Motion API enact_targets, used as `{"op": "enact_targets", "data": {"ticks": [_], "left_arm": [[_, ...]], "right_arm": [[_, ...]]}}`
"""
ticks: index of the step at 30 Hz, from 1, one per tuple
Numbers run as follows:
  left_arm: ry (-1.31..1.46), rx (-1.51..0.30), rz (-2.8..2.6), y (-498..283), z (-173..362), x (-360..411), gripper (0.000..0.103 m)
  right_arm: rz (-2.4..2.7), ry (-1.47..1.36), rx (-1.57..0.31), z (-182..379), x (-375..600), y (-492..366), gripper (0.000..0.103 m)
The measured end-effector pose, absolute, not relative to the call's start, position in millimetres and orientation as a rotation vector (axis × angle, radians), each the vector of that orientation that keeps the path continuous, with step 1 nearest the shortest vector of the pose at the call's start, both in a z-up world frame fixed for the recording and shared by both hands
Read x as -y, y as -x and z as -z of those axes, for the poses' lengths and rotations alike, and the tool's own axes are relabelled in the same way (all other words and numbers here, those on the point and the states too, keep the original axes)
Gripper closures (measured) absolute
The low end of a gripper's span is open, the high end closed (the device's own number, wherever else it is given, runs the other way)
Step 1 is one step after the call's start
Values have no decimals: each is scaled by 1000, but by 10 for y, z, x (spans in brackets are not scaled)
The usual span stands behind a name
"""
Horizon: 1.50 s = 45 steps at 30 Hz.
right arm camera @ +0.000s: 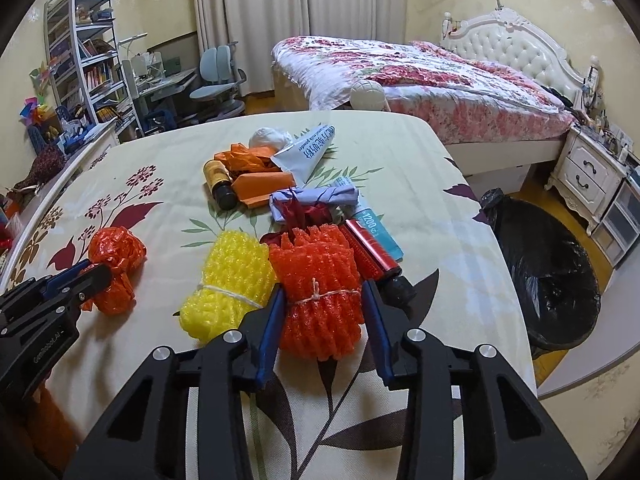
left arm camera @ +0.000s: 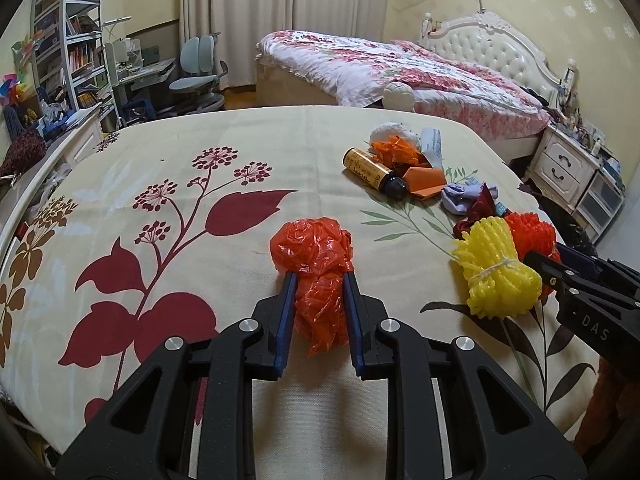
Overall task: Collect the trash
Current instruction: 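Grasp the orange mesh net with the left tool while the right tool grasps the red-orange mesh net, then carry both held mesh nets over the black trash bin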
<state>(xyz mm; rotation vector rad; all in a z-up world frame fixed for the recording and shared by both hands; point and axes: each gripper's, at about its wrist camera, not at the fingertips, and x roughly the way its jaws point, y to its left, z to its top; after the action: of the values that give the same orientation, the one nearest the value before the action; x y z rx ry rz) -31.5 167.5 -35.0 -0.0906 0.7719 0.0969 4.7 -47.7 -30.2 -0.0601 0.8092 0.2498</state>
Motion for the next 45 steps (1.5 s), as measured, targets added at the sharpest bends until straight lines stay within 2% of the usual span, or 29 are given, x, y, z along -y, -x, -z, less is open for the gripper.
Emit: {"op": "enact_targets", "data": {"ticks": [15,28,36,38,40,41,45], "left_arm": [[77,-707,-47,362,70,-1409,84],[84,-706,-45,372,74,-1424,85],[94,-783,-26,329,313,-1432,84],[87,-793,-32,330,358,-1425,80],[93,-802,-38,326,391,-1434,62],[97,-803,-41,327,401,-1440,60],[106,-822,-42,296,444,-1459,58]], "right_arm": [[-210,3,-738,49,775,86,67],[-195,1,-736,80,837,103,67],[-207,6,-767,207,797,108,67],[-205,4,-771,225,804,112,67],[-203,3,-774,231,812,113,67],[-203,2,-774,225,817,109,67],[-203,2,-779,243,821,106,67]]}}
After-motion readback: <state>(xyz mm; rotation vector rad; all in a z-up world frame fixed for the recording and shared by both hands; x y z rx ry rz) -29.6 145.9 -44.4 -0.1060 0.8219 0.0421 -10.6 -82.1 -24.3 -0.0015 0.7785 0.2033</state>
